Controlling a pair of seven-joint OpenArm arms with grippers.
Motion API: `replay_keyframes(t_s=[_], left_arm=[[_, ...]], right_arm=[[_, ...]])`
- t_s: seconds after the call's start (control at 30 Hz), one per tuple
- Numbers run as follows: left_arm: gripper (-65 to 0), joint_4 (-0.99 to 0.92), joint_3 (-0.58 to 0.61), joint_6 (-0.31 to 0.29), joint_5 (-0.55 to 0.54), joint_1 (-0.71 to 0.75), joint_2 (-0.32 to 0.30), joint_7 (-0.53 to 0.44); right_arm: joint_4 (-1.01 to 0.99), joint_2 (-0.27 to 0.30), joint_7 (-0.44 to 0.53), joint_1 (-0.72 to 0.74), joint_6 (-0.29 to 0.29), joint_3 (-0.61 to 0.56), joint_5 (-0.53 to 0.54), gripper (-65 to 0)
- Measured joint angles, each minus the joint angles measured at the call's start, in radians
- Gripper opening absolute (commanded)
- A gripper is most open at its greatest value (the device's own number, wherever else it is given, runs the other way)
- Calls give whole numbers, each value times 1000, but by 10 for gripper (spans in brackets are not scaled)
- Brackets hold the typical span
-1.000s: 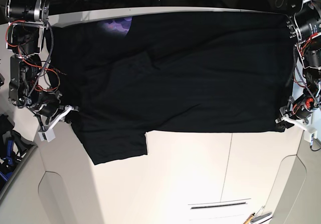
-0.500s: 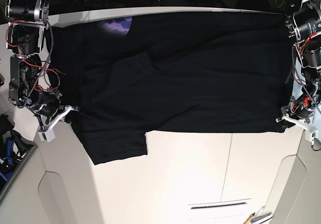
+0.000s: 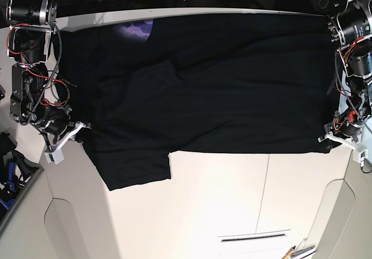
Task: Fold the T-shirt properly
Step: 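Move the left gripper along the shirt side and grasp the hem corner, then fold the hem up toward the collar with both grippers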
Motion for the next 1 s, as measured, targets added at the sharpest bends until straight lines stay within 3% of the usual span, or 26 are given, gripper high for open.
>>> replay_keyframes(t_s=[0.07,0.1,0.27,0.33,0.53,1.0], left_arm=[[-626,0,0,0,0,1,-3,0],[-650,0,0,0,-2,1,-5,0],[-650,1,-3,-3,-37,9,-15,-4],[-650,28,-21,-31,-44,23,-17,1],[-650,226,-97,-73,-150,141,-16,62],[-650,657,-356,-135,-450,469,-11,379]], right_arm=[[0,0,0,0,0,0,0,-650],[0,0,0,0,0,0,0,-650],[23,-1,-72,-2,-2,20,41,-650],[58,-2,-103,-13,-4,50,48,-650],[283,-3,-164,-105,-3,161,119,-650],[711,-3,-327,-416,-6,233,185,-650]])
